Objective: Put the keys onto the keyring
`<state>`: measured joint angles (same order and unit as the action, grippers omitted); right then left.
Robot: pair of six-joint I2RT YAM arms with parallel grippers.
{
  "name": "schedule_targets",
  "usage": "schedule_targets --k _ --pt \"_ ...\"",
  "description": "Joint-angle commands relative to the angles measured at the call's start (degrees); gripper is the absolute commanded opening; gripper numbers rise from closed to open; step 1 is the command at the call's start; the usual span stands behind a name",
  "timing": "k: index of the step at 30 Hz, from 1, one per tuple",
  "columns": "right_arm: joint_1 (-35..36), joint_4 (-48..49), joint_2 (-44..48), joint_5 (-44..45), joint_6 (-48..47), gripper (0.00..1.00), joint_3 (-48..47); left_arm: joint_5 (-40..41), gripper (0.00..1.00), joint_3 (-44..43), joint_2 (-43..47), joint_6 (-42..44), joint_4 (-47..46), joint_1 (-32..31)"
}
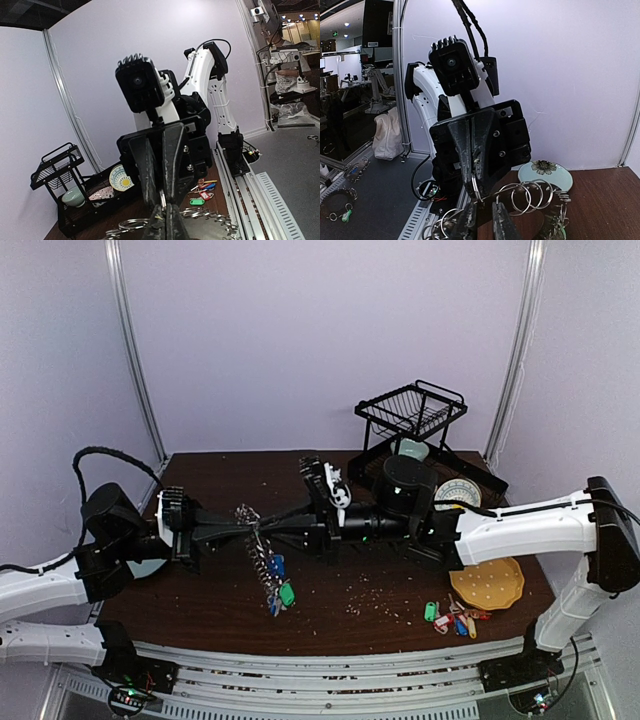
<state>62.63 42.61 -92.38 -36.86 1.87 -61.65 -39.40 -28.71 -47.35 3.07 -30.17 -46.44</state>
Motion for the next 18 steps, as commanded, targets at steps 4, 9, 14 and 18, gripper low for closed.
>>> schedule_targets --k 4,9,14,18 --pt "-0.13 -0.13 -1.44 -2.05 -0.98 0.12 -2.47 -1.36 0.00 -0.99 -0.28 0.18 -3.97 0.20" --pt "-0.11 -0.36 -1.40 -2.16 -1.38 0.11 -2.91 -1.98 0.00 -1.15 -0.34 0.35 -3.58 0.20" --pt "-0.12 -2.47 -1.18 -2.57 -2.18 0.00 -3.89 -1.58 0.00 -1.09 0.10 0.58 -3.35 0.18" --pt "-0.28 -12.26 1.39 0.46 -9.05 0.00 -5.51 -0.72 0.00 -1.30 0.20 1.32 -1.68 0.17"
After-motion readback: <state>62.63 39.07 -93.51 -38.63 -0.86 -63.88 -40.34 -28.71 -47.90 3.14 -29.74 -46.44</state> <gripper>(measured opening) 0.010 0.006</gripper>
